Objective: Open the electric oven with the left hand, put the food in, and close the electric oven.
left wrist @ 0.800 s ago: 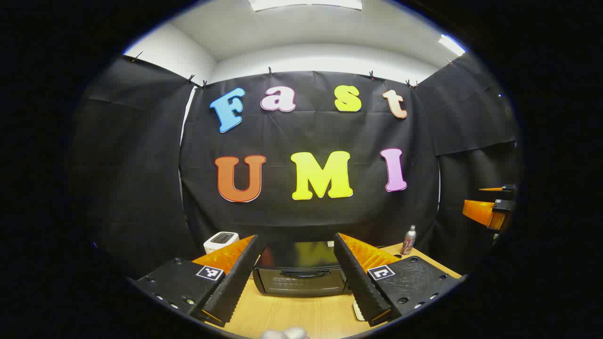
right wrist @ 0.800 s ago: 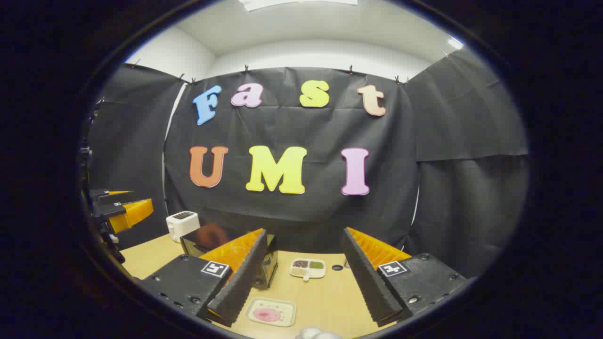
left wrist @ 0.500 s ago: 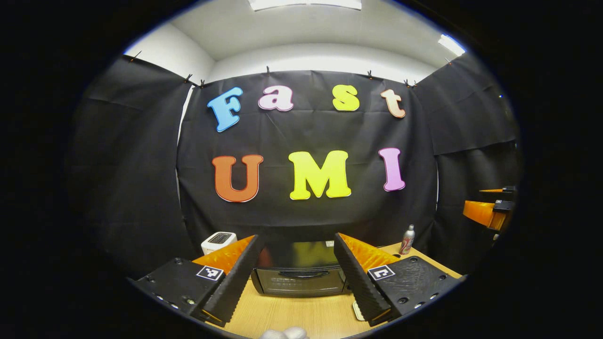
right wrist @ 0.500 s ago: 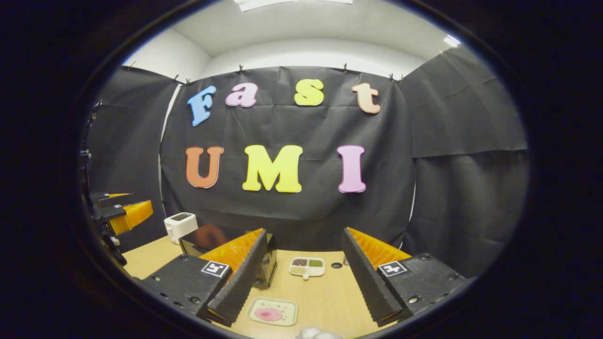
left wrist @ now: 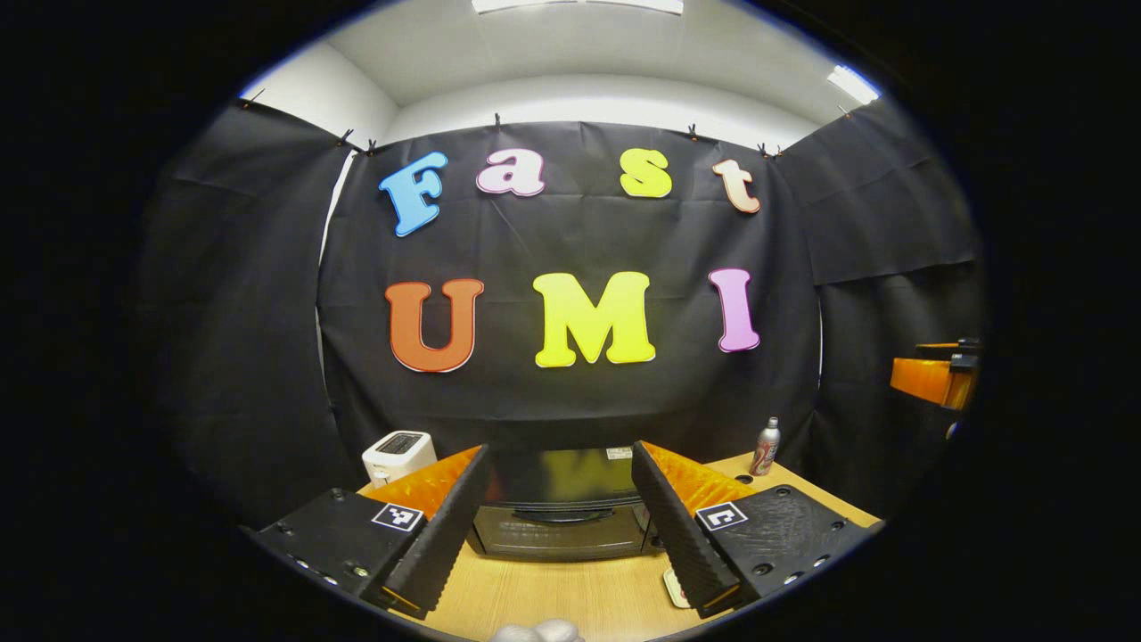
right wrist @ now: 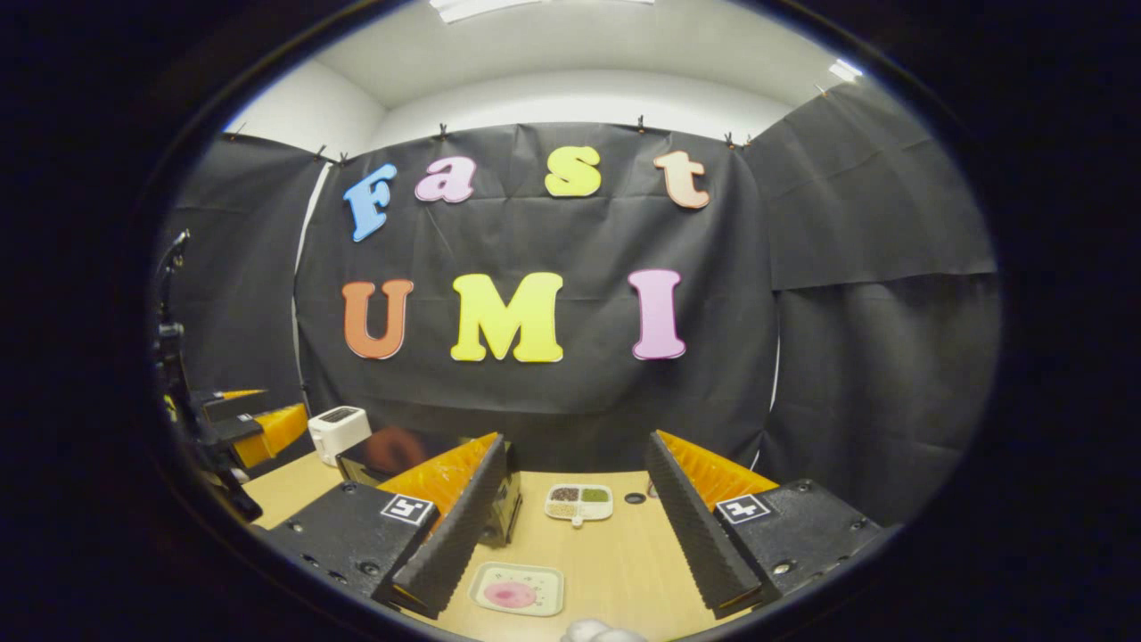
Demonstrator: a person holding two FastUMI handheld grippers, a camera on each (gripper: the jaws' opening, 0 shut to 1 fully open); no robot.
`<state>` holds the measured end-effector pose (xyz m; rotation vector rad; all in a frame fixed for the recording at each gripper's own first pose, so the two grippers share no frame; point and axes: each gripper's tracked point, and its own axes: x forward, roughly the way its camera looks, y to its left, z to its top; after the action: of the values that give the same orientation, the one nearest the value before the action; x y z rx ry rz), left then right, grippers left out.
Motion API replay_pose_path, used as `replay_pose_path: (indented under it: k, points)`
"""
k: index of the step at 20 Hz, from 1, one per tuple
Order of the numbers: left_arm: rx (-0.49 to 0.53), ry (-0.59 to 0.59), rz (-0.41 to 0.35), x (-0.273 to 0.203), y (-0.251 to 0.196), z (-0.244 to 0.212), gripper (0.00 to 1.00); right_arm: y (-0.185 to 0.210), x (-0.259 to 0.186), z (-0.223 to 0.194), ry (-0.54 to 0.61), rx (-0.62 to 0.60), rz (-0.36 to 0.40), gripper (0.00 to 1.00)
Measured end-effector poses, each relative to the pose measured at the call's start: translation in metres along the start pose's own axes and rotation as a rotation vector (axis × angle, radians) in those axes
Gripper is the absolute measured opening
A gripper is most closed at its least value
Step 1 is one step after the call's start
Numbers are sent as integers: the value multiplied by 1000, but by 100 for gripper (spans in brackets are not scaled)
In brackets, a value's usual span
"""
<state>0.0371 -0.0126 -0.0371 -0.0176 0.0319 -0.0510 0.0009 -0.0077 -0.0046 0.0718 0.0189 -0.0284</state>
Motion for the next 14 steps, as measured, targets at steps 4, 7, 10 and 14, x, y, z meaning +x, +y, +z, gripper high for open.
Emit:
replay_pose_path:
  k: [4, 7, 10, 14]
  points:
    - [-3, 49, 0, 36, 0, -31, 95, -6, 5, 7, 2, -3, -10, 97]
    - [17, 81, -5, 70, -2, -59, 95, -13, 6, 11, 1, -25, -29, 96]
    - [15, 144, -7, 104, -4, -98, 95, -20, 5, 9, 17, -41, -53, 97]
    - [5, 235, 1, 130, -2, -143, 96, -32, 2, 6, 41, -58, -93, 100]
